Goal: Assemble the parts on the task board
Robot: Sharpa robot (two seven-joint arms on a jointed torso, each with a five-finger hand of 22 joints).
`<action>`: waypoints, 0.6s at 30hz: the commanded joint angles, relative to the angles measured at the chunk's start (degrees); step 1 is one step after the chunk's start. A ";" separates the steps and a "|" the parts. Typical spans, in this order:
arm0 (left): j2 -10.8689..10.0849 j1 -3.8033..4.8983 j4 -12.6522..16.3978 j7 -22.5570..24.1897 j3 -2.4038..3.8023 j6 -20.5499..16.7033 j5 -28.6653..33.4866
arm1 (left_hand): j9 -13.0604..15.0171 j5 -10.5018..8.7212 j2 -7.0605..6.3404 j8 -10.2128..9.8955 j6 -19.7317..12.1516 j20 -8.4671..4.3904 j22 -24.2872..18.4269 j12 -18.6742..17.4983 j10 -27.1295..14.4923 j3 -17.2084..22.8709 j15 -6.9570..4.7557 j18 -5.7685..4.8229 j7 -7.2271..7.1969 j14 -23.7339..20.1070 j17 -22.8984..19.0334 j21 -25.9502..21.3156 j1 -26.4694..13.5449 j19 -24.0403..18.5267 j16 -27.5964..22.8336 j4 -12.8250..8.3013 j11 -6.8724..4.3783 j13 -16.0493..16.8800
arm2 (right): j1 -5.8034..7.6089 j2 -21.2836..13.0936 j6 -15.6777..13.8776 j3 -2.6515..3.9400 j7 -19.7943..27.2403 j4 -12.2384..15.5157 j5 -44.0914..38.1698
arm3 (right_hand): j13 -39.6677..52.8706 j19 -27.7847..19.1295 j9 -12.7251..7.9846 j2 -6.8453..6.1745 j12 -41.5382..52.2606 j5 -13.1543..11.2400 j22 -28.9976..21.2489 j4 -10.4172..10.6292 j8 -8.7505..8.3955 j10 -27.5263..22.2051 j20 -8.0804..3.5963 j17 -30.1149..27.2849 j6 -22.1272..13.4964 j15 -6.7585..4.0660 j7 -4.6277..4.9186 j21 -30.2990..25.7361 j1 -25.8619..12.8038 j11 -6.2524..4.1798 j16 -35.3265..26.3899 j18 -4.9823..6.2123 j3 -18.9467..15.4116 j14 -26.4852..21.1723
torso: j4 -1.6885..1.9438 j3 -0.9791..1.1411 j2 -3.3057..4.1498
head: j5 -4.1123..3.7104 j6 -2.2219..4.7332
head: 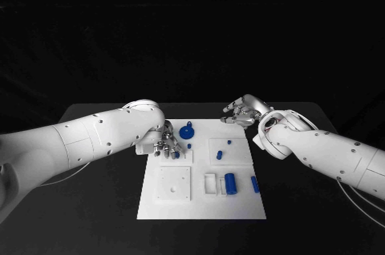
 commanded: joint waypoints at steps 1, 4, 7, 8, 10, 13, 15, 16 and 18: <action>0.19 -0.01 0.13 0.91 0.02 -0.69 0.27 | 0.06 -0.31 -0.65 0.17 0.16 0.02 1.11 -0.23 2.94 0.36 -0.18 -0.42 -0.05 -0.22 -0.02 -0.20 0.16 0.02 -0.20 -0.08 0.06 -0.05 | -0.04 0.06 0.59 0.03 0.34 0.04 -0.15 | -0.08 2.35 -0.06 -0.02 -0.15 0.18 3.08 0.04 -0.21 -0.18 0.00 -0.09 0.07 -0.16 0.11 -0.35 -0.75 0.10 -0.27 0.76 0.31 0.06 | 0.00 0.01 -0.01 | -0.09 0.10; 0.15 -0.01 0.14 0.96 0.02 -0.85 0.27 | 0.06 -0.31 -0.66 0.17 0.16 0.02 1.11 -0.21 2.94 0.39 -0.18 -0.42 -0.05 -0.21 -0.02 -0.20 0.25 0.02 -0.19 -0.18 0.05 -0.05 | -0.05 0.04 0.58 0.03 0.34 0.04 -0.15 | -0.08 2.35 -0.06 -0.02 -0.15 0.18 3.08 0.04 -0.21 -0.18 0.00 -0.09 0.07 -0.16 0.11 -0.35 -0.75 0.10 -0.27 0.76 0.31 0.06 | -0.02 0.00 0.00 | -0.09 0.10; 0.07 -0.01 0.15 1.07 0.02 -1.15 0.28 | 0.07 -0.32 -0.81 0.15 0.14 0.02 1.11 -0.21 2.94 0.29 -0.18 -0.42 -0.03 -0.22 -0.01 -0.22 0.02 0.03 -0.20 -0.17 0.07 -0.06 | -0.05 0.03 0.58 0.03 0.34 0.04 -0.15 | -0.08 2.35 -0.06 -0.02 -0.15 0.18 3.08 0.04 -0.21 -0.18 0.00 -0.09 0.07 -0.16 0.11 -0.35 -0.75 0.10 -0.27 0.76 0.31 0.06 | -0.01 0.00 0.00 | -0.11 0.09; 0.05 -0.01 0.15 1.10 0.02 -1.22 0.28 | 0.07 -0.32 -0.81 0.15 0.14 0.02 1.11 -0.21 2.94 0.29 -0.18 -0.42 -0.03 -0.22 -0.01 -0.22 0.02 0.03 -0.20 -0.17 0.07 -0.06 | -0.05 0.03 0.58 0.03 0.34 0.04 -0.15 | -0.08 2.35 -0.06 -0.02 -0.15 0.18 3.08 0.04 -0.21 -0.18 0.00 -0.09 0.07 -0.16 0.11 -0.35 -0.75 0.10 -0.27 0.76 0.31 0.06 | -0.01 0.00 0.00 | -0.11 0.09; 0.03 -0.01 0.17 1.14 0.02 -1.16 0.28 | 0.08 -0.34 -0.94 0.16 0.17 0.01 1.11 -0.23 2.94 0.28 -0.19 -0.42 -0.05 -0.21 -0.01 -0.22 -0.07 0.05 -0.20 -0.11 0.06 -0.08 | -0.06 0.02 0.60 0.03 0.35 0.05 -0.15 | -0.08 2.35 -0.06 -0.02 -0.15 0.18 3.08 0.04 -0.21 -0.18 0.00 -0.09 0.07 -0.16 0.11 -0.35 -0.75 0.10 -0.27 0.76 0.31 0.06 | -0.02 0.00 -0.01 | -0.17 0.09; -0.04 -0.01 0.27 1.16 0.03 -0.95 0.28 | 0.09 -0.35 -1.08 0.17 0.18 0.00 1.11 -0.20 2.94 0.31 -0.20 -0.42 -0.05 -0.20 0.00 -0.23 -0.08 0.06 -0.20 -0.11 0.06 -0.08 | -0.07 0.01 0.61 0.03 0.35 0.06 -0.15 | -0.08 2.35 -0.06 -0.02 -0.15 0.18 3.08 0.04 -0.21 -0.18 0.00 -0.09 0.07 -0.16 0.11 -0.35 -0.75 0.10 -0.27 0.76 0.31 0.06 | 0.01 -0.01 -0.01 | -0.21 0.10; -0.12 -0.01 0.31 1.16 0.03 -0.86 0.28 | 0.09 -0.36 -1.21 0.16 0.18 0.01 1.11 -0.19 2.94 0.36 -0.19 -0.42 -0.05 -0.21 0.00 -0.24 -0.15 0.06 -0.22 -0.02 0.05 -0.08 | -0.08 0.02 0.61 0.03 0.36 0.06 -0.15 | -0.08 2.35 -0.06 -0.02 -0.15 0.18 3.08 0.04 -0.21 -0.18 0.00 -0.09 0.07 -0.16 0.11 -0.35 -0.75 0.10 -0.27 0.76 0.31 0.06 | 0.01 -0.04 -0.02 | -0.23 0.09; -0.20 -0.01 0.34 1.17 0.03 -0.83 0.28 | 0.10 -0.39 -1.47 0.16 0.19 0.02 1.12 -0.30 2.97 0.64 -0.20 -0.42 -0.04 -0.19 0.01 -0.28 -0.18 0.04 -0.24 0.22 0.05 -0.16 | -0.09 0.02 0.61 0.03 0.37 0.05 -0.15 | -0.08 2.35 -0.06 -0.02 -0.15 0.18 3.08 0.04 -0.21 -0.18 0.00 -0.09 0.07 -0.16 0.11 -0.35 -0.75 0.10 -0.27 0.76 0.31 0.06 | 0.01 -0.04 -0.02 | -0.23 0.09; -0.39 -0.01 0.43 1.17 0.04 -0.82 0.30 | 0.09 -0.40 -1.85 0.16 0.20 0.01 1.11 -0.22 2.94 0.62 -0.19 -0.42 -0.05 -0.23 0.02 -0.28 -0.33 0.07 -0.25 0.35 0.06 -0.14 | -0.12 0.02 0.60 0.03 0.38 0.03 -0.15 | -0.08 2.35 -0.06 -0.02 -0.15 0.18 3.08 0.04 -0.21 -0.18 0.00 -0.09 0.07 -0.16 0.11 -0.35 -0.75 0.10 -0.27 0.76 0.31 0.06 | 0.02 -0.05 -0.03 | -0.20 0.10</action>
